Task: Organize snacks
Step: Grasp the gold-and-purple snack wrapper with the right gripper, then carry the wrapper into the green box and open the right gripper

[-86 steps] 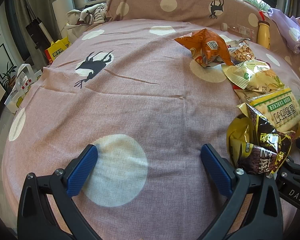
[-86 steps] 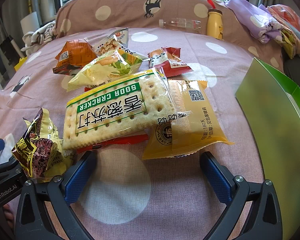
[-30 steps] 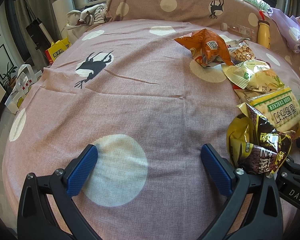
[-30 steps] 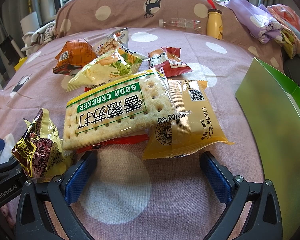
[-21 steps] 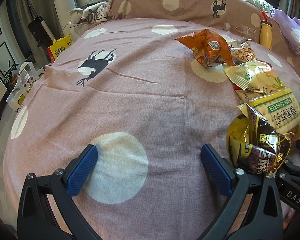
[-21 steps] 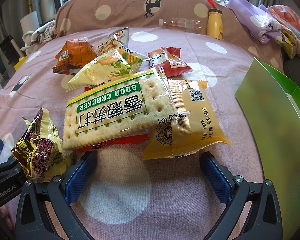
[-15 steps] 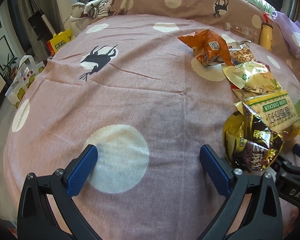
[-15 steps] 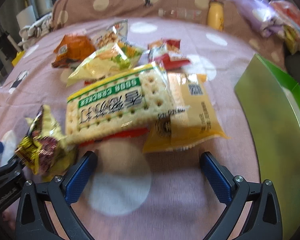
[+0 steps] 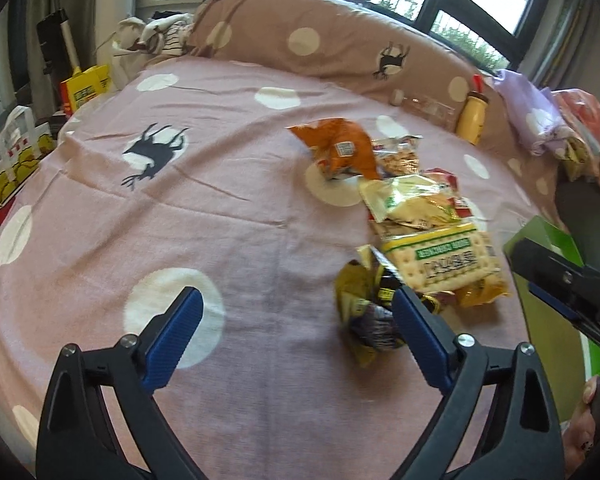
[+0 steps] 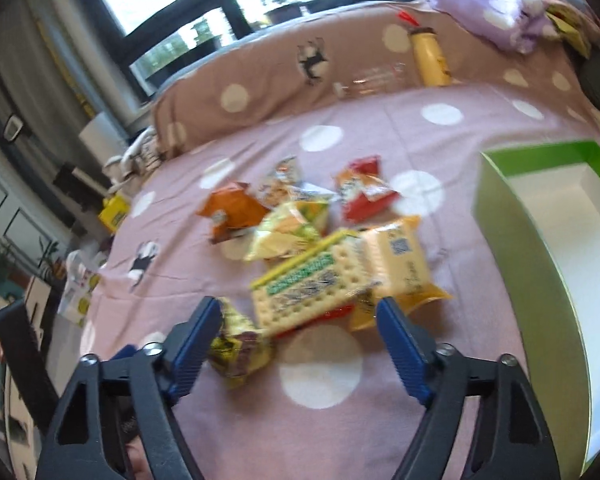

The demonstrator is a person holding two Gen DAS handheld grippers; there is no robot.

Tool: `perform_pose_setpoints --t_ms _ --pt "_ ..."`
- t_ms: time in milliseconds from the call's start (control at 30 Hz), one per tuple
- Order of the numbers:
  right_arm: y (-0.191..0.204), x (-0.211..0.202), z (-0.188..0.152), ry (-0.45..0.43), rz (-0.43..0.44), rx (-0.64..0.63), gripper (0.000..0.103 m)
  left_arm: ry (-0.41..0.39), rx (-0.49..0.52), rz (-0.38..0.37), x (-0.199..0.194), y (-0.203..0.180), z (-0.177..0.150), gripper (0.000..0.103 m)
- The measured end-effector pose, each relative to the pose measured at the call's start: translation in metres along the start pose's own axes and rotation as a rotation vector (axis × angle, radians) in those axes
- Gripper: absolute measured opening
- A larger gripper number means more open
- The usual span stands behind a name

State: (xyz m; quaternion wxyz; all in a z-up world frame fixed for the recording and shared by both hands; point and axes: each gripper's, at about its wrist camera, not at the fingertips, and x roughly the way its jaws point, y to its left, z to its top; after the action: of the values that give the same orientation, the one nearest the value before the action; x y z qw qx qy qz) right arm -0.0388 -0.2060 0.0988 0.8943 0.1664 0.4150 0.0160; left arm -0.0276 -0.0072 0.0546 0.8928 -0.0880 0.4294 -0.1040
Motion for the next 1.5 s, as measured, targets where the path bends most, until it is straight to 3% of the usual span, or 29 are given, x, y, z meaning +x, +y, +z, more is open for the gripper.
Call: perform_pose_setpoints --t_ms 67,200,300,400,500,633,767,1033,1200,1500 --pt "0.011 0.005 0.009 0.028 0.02 -0.03 0.069 0.011 0.006 -0.036 0.002 -0.004 0.0 0.091" --pt "0.04 0.027 0.019 0.093 0.037 -0.124 0.069 0.073 -0.005 -0.093 0.016 -0.009 0.001 0.083" --pt "0.047 0.053 0.017 0.172 0.069 -0.12 0.067 0.109 -0.039 -0.148 0.023 -0.008 -0.001 0.08" --pt "0.043 0.073 0.006 0.239 0.099 -0.101 0.054 0.125 -0.069 -0.197 0.026 -0.006 -0.002 0.073" --pt "0.039 0.077 0.0 0.259 0.098 -0.091 0.05 0.138 -0.082 -0.242 0.028 -0.006 -0.004 0.066" --pt "0.036 0.079 -0.003 0.262 0.126 -0.076 0.049 0.141 -0.058 -0.296 0.025 -0.013 -0.007 0.045" --pt "0.032 0.083 -0.008 0.289 0.202 -0.049 0.043 0.127 -0.008 -0.283 0.021 -0.018 -0.009 0.039" --pt "0.032 0.056 -0.012 0.236 0.236 -0.035 0.041 0.005 0.122 -0.24 -0.009 -0.04 -0.007 0.034" --pt "0.023 0.015 0.0 0.106 0.22 -0.027 0.041 -0.086 0.203 -0.265 -0.027 -0.069 0.004 0.034" --pt "-0.046 -0.061 0.018 -0.124 0.202 0.113 0.041 -0.173 0.426 -0.365 -0.053 -0.149 0.011 0.034"
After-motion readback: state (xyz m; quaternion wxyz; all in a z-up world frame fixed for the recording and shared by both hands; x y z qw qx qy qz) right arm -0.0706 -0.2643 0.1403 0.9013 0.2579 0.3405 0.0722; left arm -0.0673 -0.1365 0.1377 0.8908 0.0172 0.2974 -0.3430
